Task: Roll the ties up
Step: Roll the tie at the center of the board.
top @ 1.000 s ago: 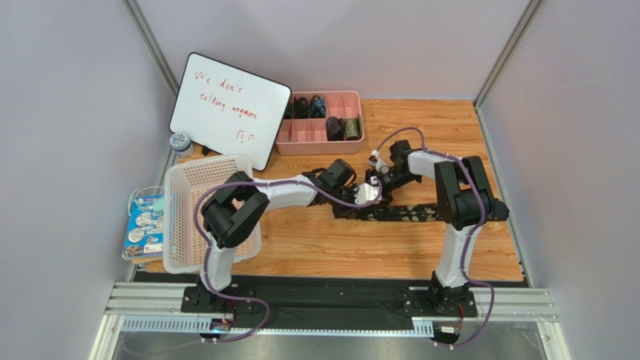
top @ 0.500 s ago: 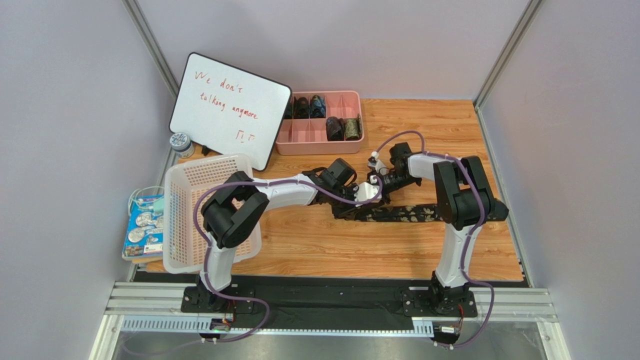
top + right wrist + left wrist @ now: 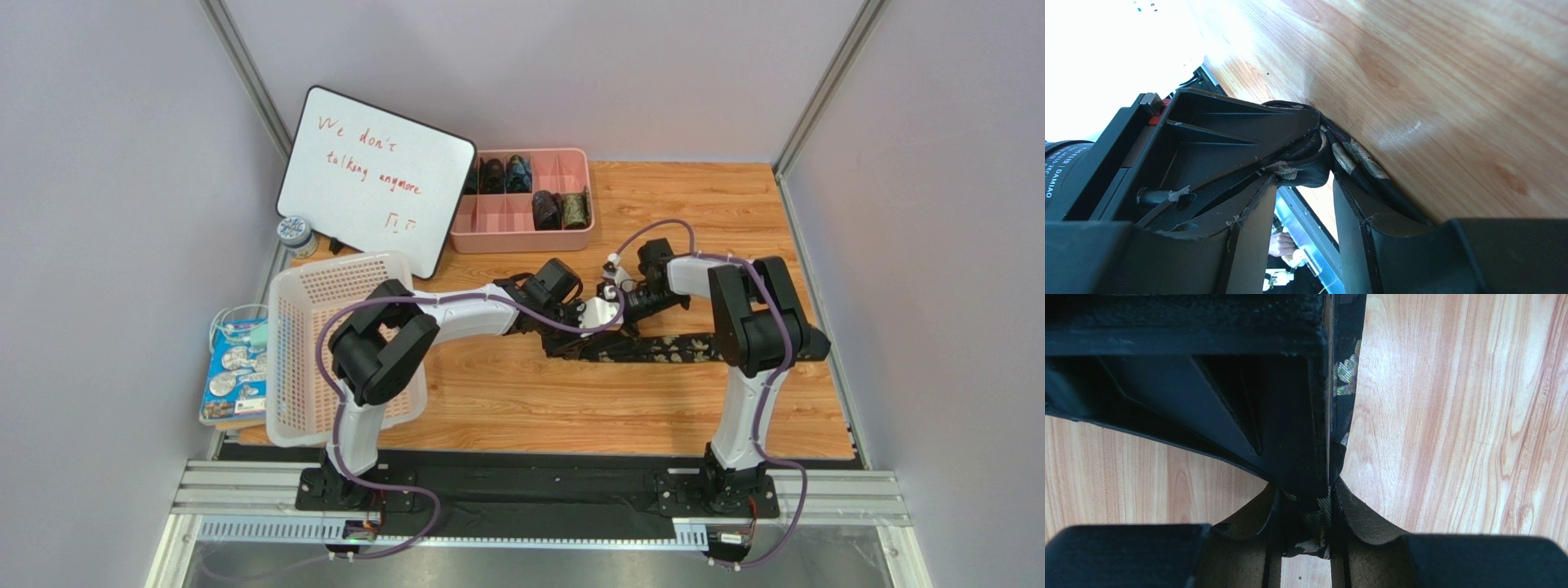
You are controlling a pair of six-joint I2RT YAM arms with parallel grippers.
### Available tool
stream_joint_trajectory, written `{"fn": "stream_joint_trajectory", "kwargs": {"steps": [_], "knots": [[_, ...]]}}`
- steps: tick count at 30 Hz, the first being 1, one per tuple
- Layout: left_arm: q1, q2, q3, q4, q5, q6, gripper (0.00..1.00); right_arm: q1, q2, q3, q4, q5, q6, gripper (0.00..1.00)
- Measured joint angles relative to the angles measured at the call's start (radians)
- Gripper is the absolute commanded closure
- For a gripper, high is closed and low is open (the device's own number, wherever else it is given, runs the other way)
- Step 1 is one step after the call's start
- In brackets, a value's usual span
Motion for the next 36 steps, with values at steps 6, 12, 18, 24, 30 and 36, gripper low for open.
{"fn": "stream_joint_trajectory", "kwargs": {"steps": [6,12,18,24,30,36], "knots": [[0.000,0.000,0.000,-0.001,0.000,-0.002,0.78,0.002,-0.007,-0.026,0.055,-0.013,0.031,0.68],[0.003,0.000,0.000,-0.002,0.002,-0.007,0.60,0.003,-0.007,-0.038,0.081,-0.037,0.053,1.00],[0.025,-0.002,-0.016,0.040,0.040,-0.057,0.34,0.003,0.023,-0.037,0.054,-0.026,0.048,1.00],[0.083,-0.093,-0.212,0.249,0.116,-0.118,0.31,-0.011,0.048,-0.035,0.024,-0.031,0.035,1.00],[0.096,-0.124,-0.336,0.447,0.138,-0.146,0.31,-0.023,0.072,-0.010,-0.010,-0.039,-0.016,1.00],[0.087,-0.101,-0.351,0.561,0.148,-0.148,0.60,-0.023,0.106,0.031,-0.050,-0.053,-0.065,1.00]]}}
